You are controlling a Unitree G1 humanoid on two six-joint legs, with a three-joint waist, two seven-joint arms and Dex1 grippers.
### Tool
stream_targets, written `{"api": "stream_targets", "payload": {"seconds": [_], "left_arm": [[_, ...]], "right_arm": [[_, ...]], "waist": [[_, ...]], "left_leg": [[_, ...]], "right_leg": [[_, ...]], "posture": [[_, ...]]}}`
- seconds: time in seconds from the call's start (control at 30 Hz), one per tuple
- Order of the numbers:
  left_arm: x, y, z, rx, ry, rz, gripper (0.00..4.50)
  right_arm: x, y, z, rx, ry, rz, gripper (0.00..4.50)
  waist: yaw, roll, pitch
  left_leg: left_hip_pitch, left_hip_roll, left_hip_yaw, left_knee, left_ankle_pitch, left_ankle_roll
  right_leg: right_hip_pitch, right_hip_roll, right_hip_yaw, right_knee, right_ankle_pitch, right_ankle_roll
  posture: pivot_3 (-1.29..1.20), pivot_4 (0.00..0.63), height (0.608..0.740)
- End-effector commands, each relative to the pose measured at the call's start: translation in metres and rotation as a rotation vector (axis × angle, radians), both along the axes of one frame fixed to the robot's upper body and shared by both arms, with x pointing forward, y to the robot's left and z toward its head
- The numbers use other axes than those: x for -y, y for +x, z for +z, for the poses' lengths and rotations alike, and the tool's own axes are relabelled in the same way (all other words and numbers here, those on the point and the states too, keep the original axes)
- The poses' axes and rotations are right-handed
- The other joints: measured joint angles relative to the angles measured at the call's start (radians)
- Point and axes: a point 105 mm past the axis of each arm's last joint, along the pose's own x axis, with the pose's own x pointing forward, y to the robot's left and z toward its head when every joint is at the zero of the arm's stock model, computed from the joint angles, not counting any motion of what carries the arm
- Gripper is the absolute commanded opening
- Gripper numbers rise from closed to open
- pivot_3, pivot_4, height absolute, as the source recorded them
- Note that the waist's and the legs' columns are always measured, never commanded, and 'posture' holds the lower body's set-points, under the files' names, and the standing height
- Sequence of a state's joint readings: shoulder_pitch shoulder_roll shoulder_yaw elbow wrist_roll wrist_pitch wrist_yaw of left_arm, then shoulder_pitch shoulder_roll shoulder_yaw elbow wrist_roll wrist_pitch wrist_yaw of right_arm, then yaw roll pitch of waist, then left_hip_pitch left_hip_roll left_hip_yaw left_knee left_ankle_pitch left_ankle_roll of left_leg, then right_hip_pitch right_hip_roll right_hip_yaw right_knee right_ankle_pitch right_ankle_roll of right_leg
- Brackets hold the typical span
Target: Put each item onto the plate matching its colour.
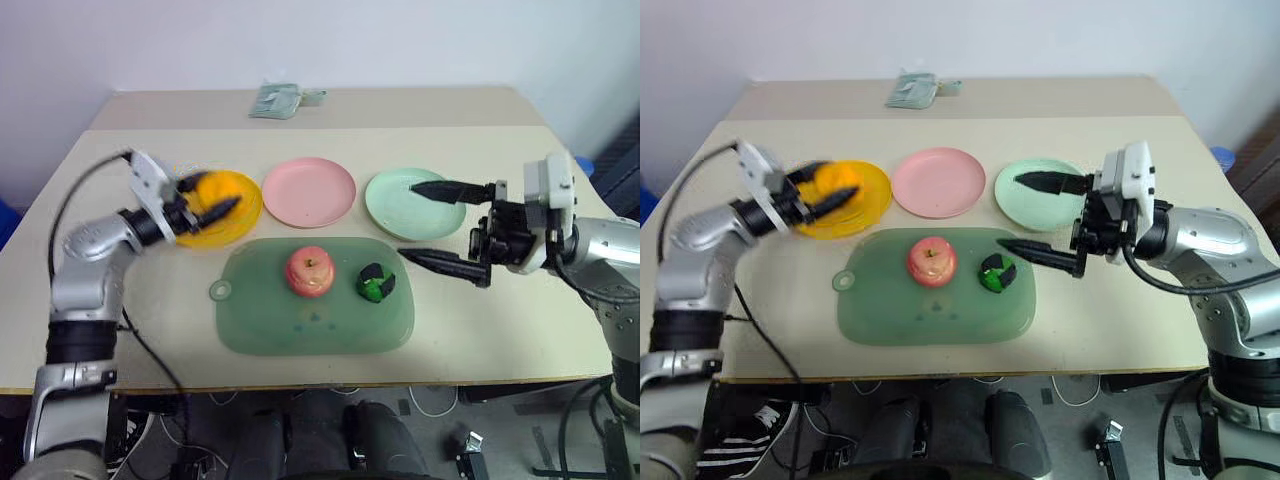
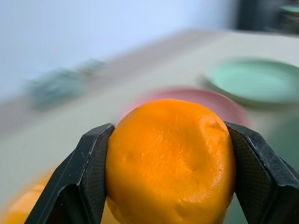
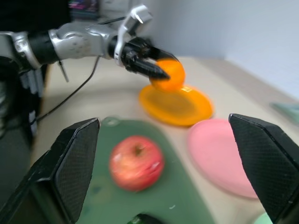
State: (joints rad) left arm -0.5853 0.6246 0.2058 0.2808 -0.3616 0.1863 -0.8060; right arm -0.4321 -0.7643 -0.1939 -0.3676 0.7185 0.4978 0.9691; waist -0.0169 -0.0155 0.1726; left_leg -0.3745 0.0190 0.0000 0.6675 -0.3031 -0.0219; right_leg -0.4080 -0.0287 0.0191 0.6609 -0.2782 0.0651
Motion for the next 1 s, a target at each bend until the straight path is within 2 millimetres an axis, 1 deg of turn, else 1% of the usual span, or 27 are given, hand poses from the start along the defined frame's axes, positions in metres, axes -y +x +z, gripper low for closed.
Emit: {"api": "stream_targets", "payload": {"seconds": [0.03, 0.17, 0.27, 0.37, 0.47, 0.63, 0.67, 0.73, 0.77, 0.8, 1.0], "left_arm": [[-0.02, 0.011, -0.003, 0.002, 0.004, 0.141, 2.9], [-0.028, 0.023, -0.008, -0.014, -0.014, 0.208, 2.9], [-0.024, 0.028, -0.015, -0.031, -0.009, 0.212, 2.9], [-0.018, 0.032, -0.023, -0.048, -0.022, 0.203, 2.9], [-0.015, 0.032, -0.03, -0.057, -0.019, 0.195, 2.9], [-0.022, 0.033, -0.037, -0.058, 0.005, 0.233, 2.9], [-0.022, 0.033, -0.038, -0.063, -0.011, 0.231, 2.9], [-0.021, 0.034, -0.038, -0.067, -0.035, 0.225, 3.93], [-0.02, 0.034, -0.039, -0.072, -0.032, 0.219, 4.23], [-0.019, 0.034, -0.04, -0.07, -0.024, 0.216, 4.43], [-0.017, 0.032, -0.038, -0.049, -0.008, 0.204, 4.43]], "right_arm": [[-0.002, 0.011, 0.008, 0.048, 0.02, -0.062, 4.5], [-0.006, 0.025, 0.004, 0.079, -0.002, -0.131, 4.5], [-0.01, 0.027, 0.0, 0.068, -0.005, -0.139, 4.5], [-0.008, 0.033, -0.001, 0.074, -0.011, -0.18, 4.5], [-0.007, 0.032, 0.0, 0.082, -0.014, -0.176, 4.5], [-0.007, 0.028, 0.001, 0.081, -0.011, -0.167, 4.5], [-0.007, 0.028, 0.001, 0.081, -0.011, -0.168, 4.5], [-0.007, 0.028, 0.001, 0.081, -0.012, -0.166, 4.5], [-0.008, 0.028, 0.001, 0.082, -0.014, -0.165, 4.5], [-0.008, 0.027, 0.001, 0.085, -0.017, -0.162, 4.5], [-0.007, 0.026, 0.003, 0.09, -0.019, -0.161, 4.5]], "waist": [[0.003, 0.0, 0.0], [0.007, 0.0, 0.0], [0.01, -0.001, 0.0], [0.009, -0.001, 0.0], [0.007, -0.001, 0.0], [0.002, -0.001, 0.0], [0.004, -0.001, 0.0], [0.005, -0.001, 0.0], [0.005, -0.001, 0.0], [0.005, -0.001, 0.0], [0.006, -0.001, 0.0]], "left_leg": [[0.0, 0.0, 0.0, 0.0, 0.0, 0.0], [-0.003, 0.0, 0.0, 0.0, 0.0, 0.0], [-0.005, -0.001, -0.001, 0.0, 0.0, 0.0], [-0.005, -0.002, -0.001, 0.0, 0.0, 0.0], [-0.005, -0.002, 0.0, 0.0, 0.0, 0.0], [-0.005, -0.001, -0.001, 0.0, 0.0, 0.0], [-0.005, -0.001, -0.001, 0.0, 0.0, 0.0], [-0.005, -0.001, -0.001, 0.0, 0.0, 0.0], [-0.005, -0.002, -0.001, 0.0, 0.0, 0.0], [-0.005, -0.002, -0.001, 0.0, 0.0, 0.0], [-0.005, -0.002, -0.001, 0.0, 0.0, 0.0]], "right_leg": [[0.0, 0.0, 0.0, 0.0, 0.0, 0.0], [-0.002, -0.001, 0.0, 0.0, 0.0, 0.0], [-0.003, -0.002, -0.001, -0.001, 0.0, 0.0], [-0.003, -0.003, -0.001, -0.001, 0.0, 0.0], [-0.003, -0.003, -0.001, -0.001, 0.0, 0.0], [-0.004, -0.002, -0.001, 0.0, 0.0, 0.0], [-0.004, -0.002, -0.001, 0.0, 0.0, 0.0], [-0.004, -0.002, -0.001, 0.0, 0.0, 0.0], [-0.004, -0.002, -0.001, 0.0, 0.0, 0.0], [-0.004, -0.003, -0.001, 0.0, 0.0, 0.0], [-0.004, -0.003, -0.001, 0.0, 0.0, 0.0]], "posture": [[0.0, 0.15, 0.74], [0.0, 0.15, 0.74], [0.0, 0.15, 0.74], [0.0, 0.15, 0.74], [0.0, 0.15, 0.74], [0.0, 0.15, 0.74], [0.0, 0.15, 0.74], [0.0, 0.15, 0.74], [0.0, 0.15, 0.74], [0.0, 0.15, 0.74], [0.0, 0.15, 0.74]]}}
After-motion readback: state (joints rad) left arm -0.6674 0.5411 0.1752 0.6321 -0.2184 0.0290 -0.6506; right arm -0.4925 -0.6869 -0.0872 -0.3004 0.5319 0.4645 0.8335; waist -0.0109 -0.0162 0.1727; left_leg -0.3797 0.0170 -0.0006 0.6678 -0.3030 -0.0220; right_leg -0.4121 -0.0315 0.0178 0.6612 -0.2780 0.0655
